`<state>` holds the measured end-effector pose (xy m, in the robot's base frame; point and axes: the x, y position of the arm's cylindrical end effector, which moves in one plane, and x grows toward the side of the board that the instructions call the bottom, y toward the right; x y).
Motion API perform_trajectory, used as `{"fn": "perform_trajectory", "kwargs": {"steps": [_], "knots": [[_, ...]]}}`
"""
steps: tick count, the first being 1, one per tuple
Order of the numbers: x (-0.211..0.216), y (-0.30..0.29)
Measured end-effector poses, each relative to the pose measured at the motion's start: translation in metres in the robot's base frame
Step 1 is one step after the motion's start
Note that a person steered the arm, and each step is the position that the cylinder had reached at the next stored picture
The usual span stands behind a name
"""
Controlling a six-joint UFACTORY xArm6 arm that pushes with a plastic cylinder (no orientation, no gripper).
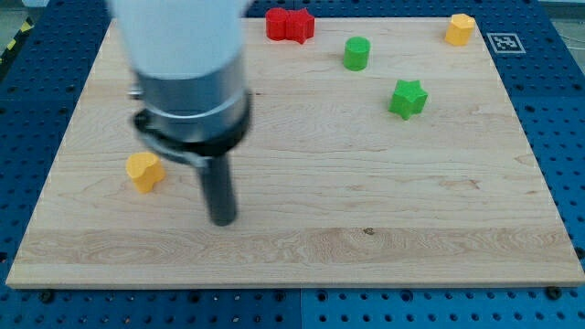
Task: Drag the yellow heart in between green star and green circle
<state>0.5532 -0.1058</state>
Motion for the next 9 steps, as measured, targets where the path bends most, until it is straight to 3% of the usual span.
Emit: {"fn": "perform_trajectory", "kwargs": {"steps": [2,4,6,7,9], "knots": [[-0.028,-0.104],[-0.034,-0.041],[-0.044,-0.101],[-0.066,-0.094],[-0.062,0.004]]}}
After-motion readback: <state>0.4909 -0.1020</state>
